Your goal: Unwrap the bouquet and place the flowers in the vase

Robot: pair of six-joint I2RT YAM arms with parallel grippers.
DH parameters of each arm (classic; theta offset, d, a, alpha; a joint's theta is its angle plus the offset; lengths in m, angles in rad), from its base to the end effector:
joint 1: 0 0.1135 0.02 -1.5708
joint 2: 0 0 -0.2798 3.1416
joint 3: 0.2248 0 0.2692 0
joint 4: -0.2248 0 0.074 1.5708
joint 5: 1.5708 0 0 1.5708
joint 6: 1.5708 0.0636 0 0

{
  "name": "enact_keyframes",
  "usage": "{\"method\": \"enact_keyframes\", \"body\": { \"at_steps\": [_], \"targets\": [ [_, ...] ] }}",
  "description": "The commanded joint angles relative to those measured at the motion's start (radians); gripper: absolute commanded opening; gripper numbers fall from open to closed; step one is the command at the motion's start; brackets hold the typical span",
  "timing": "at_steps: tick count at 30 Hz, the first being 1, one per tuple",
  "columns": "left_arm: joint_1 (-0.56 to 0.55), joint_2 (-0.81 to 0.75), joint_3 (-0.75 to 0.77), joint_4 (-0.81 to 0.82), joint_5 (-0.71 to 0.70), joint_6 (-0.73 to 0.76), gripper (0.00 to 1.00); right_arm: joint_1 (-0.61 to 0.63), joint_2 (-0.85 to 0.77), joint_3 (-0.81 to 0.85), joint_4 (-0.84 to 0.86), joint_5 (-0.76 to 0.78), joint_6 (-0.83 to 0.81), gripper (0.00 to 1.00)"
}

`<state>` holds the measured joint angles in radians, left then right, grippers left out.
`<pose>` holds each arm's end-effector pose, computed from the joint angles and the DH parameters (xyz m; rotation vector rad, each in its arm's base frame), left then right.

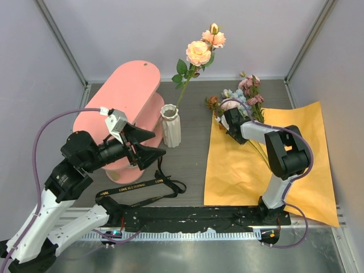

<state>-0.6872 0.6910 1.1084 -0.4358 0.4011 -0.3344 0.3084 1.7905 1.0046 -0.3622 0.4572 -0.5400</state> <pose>0.1021 -0.1159 0.4506 0.6211 1.5854 -1.0975 0.3541 0.0833 0.1238 -0.9866 2.5114 -0.6896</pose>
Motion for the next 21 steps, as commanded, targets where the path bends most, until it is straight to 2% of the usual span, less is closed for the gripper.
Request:
{"method": "enact_keyframes", "body": {
  "at_steps": [1, 4, 10, 13, 15, 17, 21],
  "targets": [
    [-0.005, 0.021, 0.018, 0.048, 0.011, -0.031, 0.83, 0.023, -0.015, 0.052, 0.028, 0.059, 0.009, 0.07],
    [-0.003, 0.044, 0.021, 0.063, 0.022, -0.052, 0.84, 0.037, -0.125, 0.091, 0.016, 0.109, 0.031, 0.02],
    [-0.005, 0.085, 0.022, 0.1, 0.002, -0.072, 0.83, 0.035, -0.356, 0.115, 0.0, 0.104, 0.089, 0.01],
    [-0.005, 0.103, 0.022, 0.129, -0.004, -0.095, 0.83, 0.014, -0.451, 0.075, 0.055, 0.167, 0.165, 0.01],
    [-0.005, 0.116, 0.021, 0.158, -0.007, -0.126, 0.83, -0.04, -0.531, 0.042, 0.084, 0.152, 0.352, 0.01],
    [-0.005, 0.134, 0.019, 0.183, -0.002, -0.155, 0.83, -0.109, -0.594, 0.006, 0.103, 0.045, 0.557, 0.01],
    [-0.005, 0.179, 0.019, 0.267, 0.028, -0.236, 0.83, -0.156, -0.82, -0.163, 0.262, -0.156, 0.738, 0.01]
  ]
}}
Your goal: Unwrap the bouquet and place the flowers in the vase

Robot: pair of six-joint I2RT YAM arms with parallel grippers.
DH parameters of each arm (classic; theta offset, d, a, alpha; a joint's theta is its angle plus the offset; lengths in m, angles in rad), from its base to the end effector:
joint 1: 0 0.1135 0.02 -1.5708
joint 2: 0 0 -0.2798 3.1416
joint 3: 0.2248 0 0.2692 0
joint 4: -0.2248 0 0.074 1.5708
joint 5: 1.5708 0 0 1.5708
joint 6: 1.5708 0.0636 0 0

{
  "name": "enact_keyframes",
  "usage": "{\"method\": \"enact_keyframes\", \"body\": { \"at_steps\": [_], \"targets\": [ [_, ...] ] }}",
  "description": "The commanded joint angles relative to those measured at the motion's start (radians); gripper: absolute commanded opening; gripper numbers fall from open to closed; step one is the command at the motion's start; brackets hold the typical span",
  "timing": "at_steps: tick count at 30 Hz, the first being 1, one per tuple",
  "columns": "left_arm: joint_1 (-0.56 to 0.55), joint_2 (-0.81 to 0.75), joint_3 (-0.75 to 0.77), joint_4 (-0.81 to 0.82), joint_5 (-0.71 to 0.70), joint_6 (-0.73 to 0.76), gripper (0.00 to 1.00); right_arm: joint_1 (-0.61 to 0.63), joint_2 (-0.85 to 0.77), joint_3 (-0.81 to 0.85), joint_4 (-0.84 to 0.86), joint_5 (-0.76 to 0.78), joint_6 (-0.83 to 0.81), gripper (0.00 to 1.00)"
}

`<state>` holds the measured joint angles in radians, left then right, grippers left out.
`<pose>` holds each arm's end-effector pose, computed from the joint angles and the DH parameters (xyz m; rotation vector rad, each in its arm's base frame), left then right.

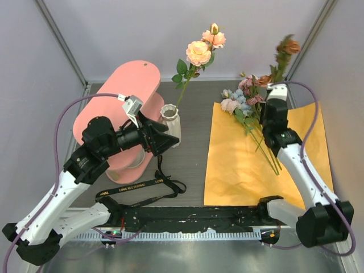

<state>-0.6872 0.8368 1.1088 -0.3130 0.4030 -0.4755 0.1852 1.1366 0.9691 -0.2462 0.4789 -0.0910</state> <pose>0.1400 -0.1472 0.4441 0.5167 1.6735 -1.1993 0.2909 0.0247 0.3303 0.0392 1.9575 -0.4121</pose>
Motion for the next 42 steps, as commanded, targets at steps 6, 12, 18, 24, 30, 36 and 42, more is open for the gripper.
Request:
{"method": "enact_keyframes", "body": {
  "at_steps": [6, 12, 18, 24, 30, 36, 42],
  "targets": [
    [-0.005, 0.166, 0.032, 0.29, 0.094, -0.242, 0.82, -0.043, -0.351, -0.144, 0.113, -0.576, 0.467, 0.01],
    [-0.032, 0.309, 0.121, 0.382, 0.165, -0.328, 0.75, -0.043, -0.512, -0.13, 0.068, -0.903, 0.501, 0.01],
    [-0.149, 0.458, 0.279, 0.316, 0.103, -0.187, 0.74, -0.043, -0.548, -0.121, 0.068, -1.195, 0.498, 0.01],
    [-0.163, 0.571, 0.41, 0.259, 0.131, -0.121, 0.61, -0.033, -0.509, -0.113, 0.174, -1.431, 0.543, 0.01],
    [-0.163, 0.607, 0.448, 0.264, 0.2, -0.121, 0.77, 0.006, -0.476, -0.096, 0.216, -1.501, 0.571, 0.01],
    [-0.164, 0.657, 0.483, 0.296, 0.259, -0.164, 0.75, 0.028, -0.463, -0.095, 0.22, -1.525, 0.574, 0.01],
    [-0.176, 0.682, 0.471, 0.39, 0.301, -0.224, 0.61, 0.039, -0.457, -0.104, 0.219, -1.527, 0.573, 0.01]
  ]
}}
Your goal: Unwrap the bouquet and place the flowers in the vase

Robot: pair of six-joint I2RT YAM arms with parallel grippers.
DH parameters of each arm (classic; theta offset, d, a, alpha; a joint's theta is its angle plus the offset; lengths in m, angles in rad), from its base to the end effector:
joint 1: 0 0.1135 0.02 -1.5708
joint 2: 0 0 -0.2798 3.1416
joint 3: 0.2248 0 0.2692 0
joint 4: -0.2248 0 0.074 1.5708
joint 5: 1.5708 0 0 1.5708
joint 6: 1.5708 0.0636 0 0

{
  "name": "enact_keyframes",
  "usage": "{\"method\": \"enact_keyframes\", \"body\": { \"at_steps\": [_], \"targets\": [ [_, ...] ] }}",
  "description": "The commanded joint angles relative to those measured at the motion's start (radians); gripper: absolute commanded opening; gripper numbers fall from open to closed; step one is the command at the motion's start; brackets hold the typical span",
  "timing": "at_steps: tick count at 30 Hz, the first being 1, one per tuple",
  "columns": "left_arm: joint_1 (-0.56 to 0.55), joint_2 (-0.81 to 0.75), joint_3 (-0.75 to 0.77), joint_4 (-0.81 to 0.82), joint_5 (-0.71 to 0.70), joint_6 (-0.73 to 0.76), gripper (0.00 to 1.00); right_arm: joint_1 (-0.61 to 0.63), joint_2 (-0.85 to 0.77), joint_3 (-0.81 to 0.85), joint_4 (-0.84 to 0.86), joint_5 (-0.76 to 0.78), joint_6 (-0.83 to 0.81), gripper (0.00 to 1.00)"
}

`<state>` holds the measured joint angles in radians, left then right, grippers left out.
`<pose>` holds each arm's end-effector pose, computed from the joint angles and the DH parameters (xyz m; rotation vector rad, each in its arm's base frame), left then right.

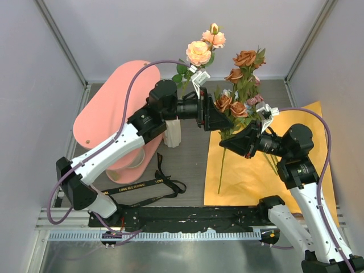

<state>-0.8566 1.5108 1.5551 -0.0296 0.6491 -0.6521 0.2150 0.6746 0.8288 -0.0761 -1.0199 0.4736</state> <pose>0.2247 -0.3179 0.4662 0.7653 1.6632 -1.6289 0.1433 0.0868 0.3962 -0.6772 1.5387 1.2824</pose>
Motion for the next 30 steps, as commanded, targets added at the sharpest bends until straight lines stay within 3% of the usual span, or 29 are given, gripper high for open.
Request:
{"method": "enact_keyframes", "body": {
  "at_steps": [1, 6, 12, 16, 18, 19, 20, 25, 28, 30],
  "targets": [
    [-0.007, 0.011, 0.022, 0.123, 0.064, -0.056, 0.59, 0.011, 0.002, 0.035, 0.048, -0.028, 0.008, 0.01],
    [-0.007, 0.026, 0.017, 0.2, 0.104, -0.106, 0.5, 0.014, 0.01, 0.035, 0.048, -0.026, 0.005, 0.01],
    [-0.007, 0.009, 0.013, 0.204, 0.09, -0.093, 0.3, 0.018, 0.016, 0.036, 0.035, -0.005, -0.007, 0.02],
    [-0.007, -0.015, 0.013, 0.151, 0.038, -0.051, 0.1, 0.017, 0.016, 0.046, -0.007, 0.033, -0.03, 0.36],
    [-0.009, -0.034, 0.011, 0.132, 0.006, -0.021, 0.04, 0.018, 0.016, 0.047, -0.019, 0.064, -0.033, 0.46],
    [-0.007, -0.043, 0.013, 0.099, -0.006, -0.006, 0.02, 0.018, 0.01, 0.05, -0.031, 0.087, -0.053, 0.67],
    [-0.007, -0.05, 0.019, 0.071, -0.026, 0.034, 0.01, 0.018, 0.002, 0.065, -0.081, 0.118, -0.076, 0.73],
    [-0.007, -0.194, -0.001, -0.122, -0.211, 0.224, 0.0, 0.02, -0.047, 0.107, -0.28, 0.626, -0.185, 0.84],
    [-0.007, -0.312, -0.049, -0.194, -0.282, 0.362, 0.0, 0.017, -0.069, 0.086, -0.341, 0.826, -0.201, 0.89],
    [-0.007, -0.368, -0.065, -0.237, -0.311, 0.473, 0.0, 0.017, -0.072, 0.073, -0.346, 0.862, -0.193, 0.89]
  ]
}}
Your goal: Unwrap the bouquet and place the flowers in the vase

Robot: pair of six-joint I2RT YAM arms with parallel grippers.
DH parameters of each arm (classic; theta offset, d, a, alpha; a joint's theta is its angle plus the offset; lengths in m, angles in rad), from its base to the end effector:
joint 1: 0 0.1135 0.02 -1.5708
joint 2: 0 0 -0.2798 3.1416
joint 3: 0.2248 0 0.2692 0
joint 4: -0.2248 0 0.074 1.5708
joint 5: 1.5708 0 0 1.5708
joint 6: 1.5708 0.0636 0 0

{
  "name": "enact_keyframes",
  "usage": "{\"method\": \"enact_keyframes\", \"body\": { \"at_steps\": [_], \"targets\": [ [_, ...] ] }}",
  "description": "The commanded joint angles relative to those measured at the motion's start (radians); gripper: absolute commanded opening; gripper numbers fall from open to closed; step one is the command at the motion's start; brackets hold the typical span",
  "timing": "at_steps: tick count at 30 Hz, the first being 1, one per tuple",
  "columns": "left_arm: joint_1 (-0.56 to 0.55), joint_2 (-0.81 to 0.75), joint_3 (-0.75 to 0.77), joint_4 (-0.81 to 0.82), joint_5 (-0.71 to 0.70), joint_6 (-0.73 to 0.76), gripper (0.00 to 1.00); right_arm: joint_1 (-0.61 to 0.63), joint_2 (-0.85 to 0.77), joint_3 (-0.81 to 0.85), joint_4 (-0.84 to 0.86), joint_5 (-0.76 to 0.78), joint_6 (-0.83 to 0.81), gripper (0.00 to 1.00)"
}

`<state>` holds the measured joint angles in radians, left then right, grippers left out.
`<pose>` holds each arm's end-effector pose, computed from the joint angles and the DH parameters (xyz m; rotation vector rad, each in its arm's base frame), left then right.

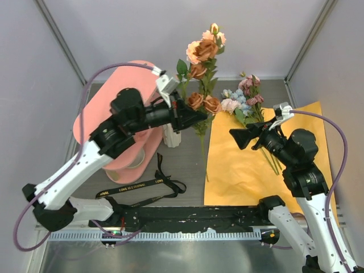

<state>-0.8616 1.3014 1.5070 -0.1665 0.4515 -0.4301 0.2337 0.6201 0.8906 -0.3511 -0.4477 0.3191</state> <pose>0.1882 -0.2619 0.5007 0.7414 1.5341 -1.3412 0.1493 0.0638 0.3935 -0.2786 1.6807 0.7849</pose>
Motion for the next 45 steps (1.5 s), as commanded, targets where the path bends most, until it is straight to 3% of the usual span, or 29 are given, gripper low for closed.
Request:
{"method": "enact_keyframes", "body": {
  "at_steps": [1, 4, 5, 11, 16, 21, 33, 40, 45],
  "targets": [
    [-0.004, -0.222, -0.043, -0.108, -0.199, 0.28, 0.0, -0.001, -0.016, 0.004, -0.074, 0.288, -0.032, 0.89],
    [-0.002, -0.316, -0.085, -0.12, -0.391, 0.376, 0.0, 0.0, 0.0, -0.012, -0.06, 0.262, -0.008, 0.89],
    [-0.002, -0.33, -0.088, -0.119, -0.521, 0.405, 0.0, -0.002, 0.001, -0.015, -0.058, 0.257, 0.001, 0.89],
    [0.001, -0.263, -0.018, -0.079, -1.03, 0.482, 0.0, 0.0, 0.007, -0.01, -0.051, 0.264, 0.008, 0.89],
    [0.022, -0.191, 0.005, 0.073, -1.002, 0.499, 0.0, 0.0, 0.003, -0.004, -0.057, 0.262, 0.012, 0.89],
    [0.045, -0.082, 0.084, 0.094, -0.964, 0.508, 0.0, 0.0, -0.005, -0.004, -0.074, 0.268, 0.011, 0.89],
    [0.047, -0.047, 0.191, 0.081, -0.926, 0.62, 0.0, 0.0, 0.001, -0.016, -0.066, 0.268, 0.015, 0.89],
    [0.046, -0.033, 0.185, 0.068, -0.907, 0.62, 0.0, 0.0, 0.001, -0.035, -0.049, 0.254, 0.034, 0.89],
    [0.047, -0.039, 0.087, 0.139, -0.893, 0.614, 0.0, -0.001, -0.011, -0.039, -0.049, 0.264, 0.034, 0.89]
  ]
}}
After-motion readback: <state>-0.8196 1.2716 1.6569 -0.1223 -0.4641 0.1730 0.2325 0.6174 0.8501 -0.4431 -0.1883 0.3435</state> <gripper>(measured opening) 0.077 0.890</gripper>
